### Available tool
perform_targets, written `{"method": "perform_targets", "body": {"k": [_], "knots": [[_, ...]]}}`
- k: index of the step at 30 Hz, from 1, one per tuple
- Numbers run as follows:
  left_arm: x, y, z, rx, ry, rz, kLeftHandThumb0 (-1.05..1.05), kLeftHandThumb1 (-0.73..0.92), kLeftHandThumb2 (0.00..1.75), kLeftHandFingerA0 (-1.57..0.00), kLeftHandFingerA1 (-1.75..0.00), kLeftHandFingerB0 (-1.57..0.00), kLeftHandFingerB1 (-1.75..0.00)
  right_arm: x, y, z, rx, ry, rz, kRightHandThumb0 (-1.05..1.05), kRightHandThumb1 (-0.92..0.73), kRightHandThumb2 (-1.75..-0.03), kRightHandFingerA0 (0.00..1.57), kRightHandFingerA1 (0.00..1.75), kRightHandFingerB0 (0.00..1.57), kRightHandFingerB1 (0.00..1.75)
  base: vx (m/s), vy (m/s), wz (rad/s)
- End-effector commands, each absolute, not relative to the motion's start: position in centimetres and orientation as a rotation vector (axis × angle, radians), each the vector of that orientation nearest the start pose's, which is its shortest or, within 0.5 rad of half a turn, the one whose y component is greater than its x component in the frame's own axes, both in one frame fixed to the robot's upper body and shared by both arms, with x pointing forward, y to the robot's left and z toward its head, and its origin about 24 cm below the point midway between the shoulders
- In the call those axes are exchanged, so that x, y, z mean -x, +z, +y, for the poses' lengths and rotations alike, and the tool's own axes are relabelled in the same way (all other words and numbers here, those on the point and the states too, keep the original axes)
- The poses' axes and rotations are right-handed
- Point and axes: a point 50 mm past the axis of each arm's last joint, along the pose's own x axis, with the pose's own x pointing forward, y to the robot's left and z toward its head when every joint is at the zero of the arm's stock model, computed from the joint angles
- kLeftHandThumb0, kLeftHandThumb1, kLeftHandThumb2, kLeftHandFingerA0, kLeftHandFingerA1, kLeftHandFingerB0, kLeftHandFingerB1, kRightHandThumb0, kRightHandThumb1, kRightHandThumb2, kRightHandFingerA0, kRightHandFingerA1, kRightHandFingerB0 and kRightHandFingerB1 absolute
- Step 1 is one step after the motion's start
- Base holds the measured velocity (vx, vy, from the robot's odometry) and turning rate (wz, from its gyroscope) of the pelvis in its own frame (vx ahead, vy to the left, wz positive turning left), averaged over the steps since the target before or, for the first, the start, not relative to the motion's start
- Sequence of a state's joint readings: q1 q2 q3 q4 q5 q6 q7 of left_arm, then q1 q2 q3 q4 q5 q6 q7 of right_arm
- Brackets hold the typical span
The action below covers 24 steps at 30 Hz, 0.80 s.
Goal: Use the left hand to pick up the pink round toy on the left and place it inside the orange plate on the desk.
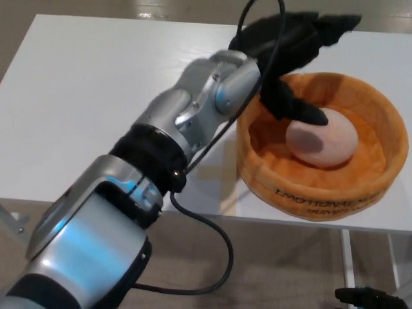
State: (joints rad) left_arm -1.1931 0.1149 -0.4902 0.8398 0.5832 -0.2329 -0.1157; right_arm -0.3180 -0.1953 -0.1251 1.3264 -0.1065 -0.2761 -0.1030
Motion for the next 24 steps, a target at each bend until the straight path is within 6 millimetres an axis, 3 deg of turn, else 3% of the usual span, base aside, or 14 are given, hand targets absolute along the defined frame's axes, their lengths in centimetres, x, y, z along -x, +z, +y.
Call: {"method": "perform_targets", "body": {"k": [1, 2, 4, 5, 6, 7, 8, 9, 10, 16, 17, 21, 22, 24], "knots": [[-36.8, 22.9, 1.4, -1.050, -0.609, -0.693, -0.68, 0.40, 0.79, 0.00, 0.00, 0.00, -0.09, -20.9, -11.4, -22.8, 0.248, -0.180, 0.741, -0.29, -0.54, -0.56, 0.79, 0.65, 0.76, 0.52, 0.00, 0.000, 0.00], [-35.9, 23.6, 2.4, -0.965, -0.565, -0.775, -0.46, 0.35, 0.68, 0.00, 0.00, -0.06, -0.20, -21.0, -11.3, -22.9, 0.249, -0.182, 0.739, -0.28, -0.54, -0.55, 0.79, 0.66, 0.77, 0.52, 0.00, 0.000, 0.00], [-35.1, 24.1, 3.4, -0.889, -0.525, -0.835, -0.46, 0.35, 0.68, 0.00, 0.00, -0.06, -0.20, -21.1, -11.3, -22.9, 0.244, -0.186, 0.738, -0.28, -0.54, -0.55, 0.79, 0.66, 0.77, 0.52, 0.00, 0.000, 0.00], [-34.6, 24.2, 3.9, -0.851, -0.507, -0.856, -0.29, 0.23, 0.58, 0.00, -0.02, -0.07, -0.27, -21.1, -11.3, -22.9, 0.247, -0.185, 0.739, -0.29, -0.54, -0.55, 0.81, 0.70, 0.77, 0.52, 0.00, 0.000, 0.00], [-33.8, 24.3, 4.7, -0.805, -0.482, -0.882, -0.29, 0.23, 0.58, 0.00, -0.02, -0.07, -0.27, -21.1, -11.3, -23.0, 0.251, -0.183, 0.740, -0.29, -0.54, -0.55, 0.81, 0.70, 0.77, 0.52, 0.00, 0.000, 0.00], [-33.0, 24.3, 5.4, -0.754, -0.470, -0.905, -0.11, 0.39, 0.67, 0.00, -0.11, -0.06, -0.35, -21.1, -11.3, -23.0, 0.252, -0.184, 0.743, -0.29, -0.54, -0.56, 0.79, 0.65, 0.78, 0.52, 0.00, 0.000, 0.00], [-31.9, 24.3, 6.4, -0.684, -0.457, -0.933, -0.05, 0.42, 0.69, 0.00, -0.15, -0.08, -0.37, -21.2, -11.2, -23.1, 0.257, -0.184, 0.743, -0.30, -0.53, -0.56, 0.80, 0.66, 0.77, 0.52, 0.00, 0.000, 0.00], [-31.9, 24.3, 6.4, -0.684, -0.457, -0.933, -0.05, 0.42, 0.69, 0.00, -0.15, -0.08, -0.37, -21.2, -11.2, -23.1, 0.257, -0.184, 0.743, -0.30, -0.53, -0.56, 0.80, 0.66, 0.77, 0.52, 0.00, 0.000, 0.00], [-30.3, 23.9, 7.9, -0.602, -0.454, -0.959, 0.01, 0.56, 0.56, -0.01, -0.27, -0.22, -0.30, -21.3, -11.2, -23.2, 0.260, -0.184, 0.738, -0.29, -0.53, -0.56, 0.81, 0.70, 0.78, 0.52, 0.00, 0.000, 0.00], [-25.9, 22.4, 11.8, -0.426, -0.471, -0.944, 0.01, 0.59, 0.57, -0.12, -0.29, -0.36, -0.33, -21.4, -11.1, -23.0, 0.250, -0.184, 0.738, -0.29, -0.54, -0.56, 0.79, 0.68, 0.77, 0.52, 0.00, 0.000, 0.00], [-24.0, 20.7, 13.6, -0.420, -0.509, -0.889, -0.05, 0.42, 0.89, -0.07, -0.48, -0.31, -0.54, -21.5, -11.0, -23.0, 0.249, -0.185, 0.729, -0.28, -0.54, -0.56, 0.79, 0.70, 0.78, 0.54, 0.00, 0.000, 0.00], [-21.9, 17.9, 15.7, -0.374, -0.615, -0.766, -0.07, 0.41, 0.89, -0.16, -0.51, -0.39, -0.57, -21.6, -10.9, -23.4, 0.267, -0.184, 0.728, -0.28, -0.55, -0.56, 0.79, 0.65, 0.76, 0.52, 0.00, 0.000, 0.00], [-21.2, 16.1, 16.7, -0.352, -0.689, -0.662, -0.10, 0.60, 0.59, -0.30, -0.36, -0.50, -0.36, -21.6, -10.9, -23.5, 0.272, -0.181, 0.724, -0.29, -0.54, -0.56, 0.79, 0.66, 0.76, 0.53, 0.00, 0.000, 0.00], [-20.7, 14.8, 17.6, -0.334, -0.748, -0.579, -0.10, 0.60, 0.59, -0.30, -0.36, -0.50, -0.36, -21.6, -10.8, -23.6, 0.274, -0.180, 0.719, -0.29, -0.54, -0.56, 0.79, 0.66, 0.76, 0.53, 0.00, 0.000, 0.00]]}}
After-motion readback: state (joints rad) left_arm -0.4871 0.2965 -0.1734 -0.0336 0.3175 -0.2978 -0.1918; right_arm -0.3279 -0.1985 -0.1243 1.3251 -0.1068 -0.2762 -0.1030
